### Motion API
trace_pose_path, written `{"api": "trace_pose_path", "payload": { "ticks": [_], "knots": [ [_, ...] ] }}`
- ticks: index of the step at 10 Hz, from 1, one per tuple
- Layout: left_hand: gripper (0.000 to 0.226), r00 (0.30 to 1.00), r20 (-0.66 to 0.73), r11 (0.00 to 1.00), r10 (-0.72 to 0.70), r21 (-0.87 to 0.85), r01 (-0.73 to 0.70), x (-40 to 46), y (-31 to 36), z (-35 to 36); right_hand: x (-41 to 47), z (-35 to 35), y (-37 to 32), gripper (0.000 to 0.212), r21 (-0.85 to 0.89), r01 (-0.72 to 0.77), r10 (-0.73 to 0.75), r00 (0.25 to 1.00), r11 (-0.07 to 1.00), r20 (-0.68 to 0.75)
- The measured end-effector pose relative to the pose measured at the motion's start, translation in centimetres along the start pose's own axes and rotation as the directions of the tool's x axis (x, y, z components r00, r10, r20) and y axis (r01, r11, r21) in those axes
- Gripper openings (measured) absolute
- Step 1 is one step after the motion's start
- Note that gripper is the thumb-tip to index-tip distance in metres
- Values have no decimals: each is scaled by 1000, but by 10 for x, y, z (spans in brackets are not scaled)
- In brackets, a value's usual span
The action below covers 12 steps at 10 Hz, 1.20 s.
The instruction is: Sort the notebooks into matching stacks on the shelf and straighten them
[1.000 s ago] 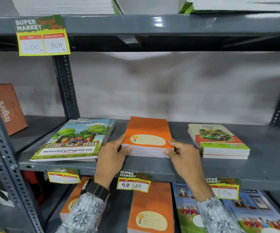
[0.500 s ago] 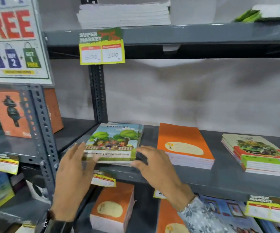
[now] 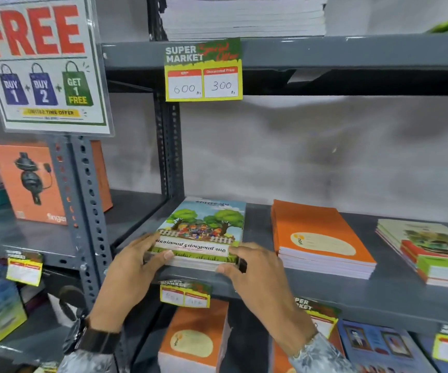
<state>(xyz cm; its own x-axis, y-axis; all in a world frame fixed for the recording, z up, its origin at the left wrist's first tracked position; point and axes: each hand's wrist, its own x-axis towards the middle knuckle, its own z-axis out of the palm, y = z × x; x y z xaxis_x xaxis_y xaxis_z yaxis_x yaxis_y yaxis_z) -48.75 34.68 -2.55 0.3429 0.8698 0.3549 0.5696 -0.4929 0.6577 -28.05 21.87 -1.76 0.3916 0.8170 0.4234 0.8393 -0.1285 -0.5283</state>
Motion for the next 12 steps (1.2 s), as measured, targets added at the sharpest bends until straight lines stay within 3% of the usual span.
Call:
{"api": "trace_pose_path", "payload": {
  "ticks": [2, 3, 12],
  "knots": [
    [81, 992, 96, 990, -84, -102, 94, 15, -14, -5, 4, -5, 0, 71, 126, -72, 64, 996, 989, 67],
    [68, 992, 106, 988, -61, -136, 76, 17, -14, -5, 5, -4, -1, 70, 113, -86, 74, 992, 990, 104],
    [74, 987, 96, 965, -127, -216, 145, 16, -22, -5, -5, 13, -10, 63, -59, -76, 81, 994, 995, 70]
  ]
}}
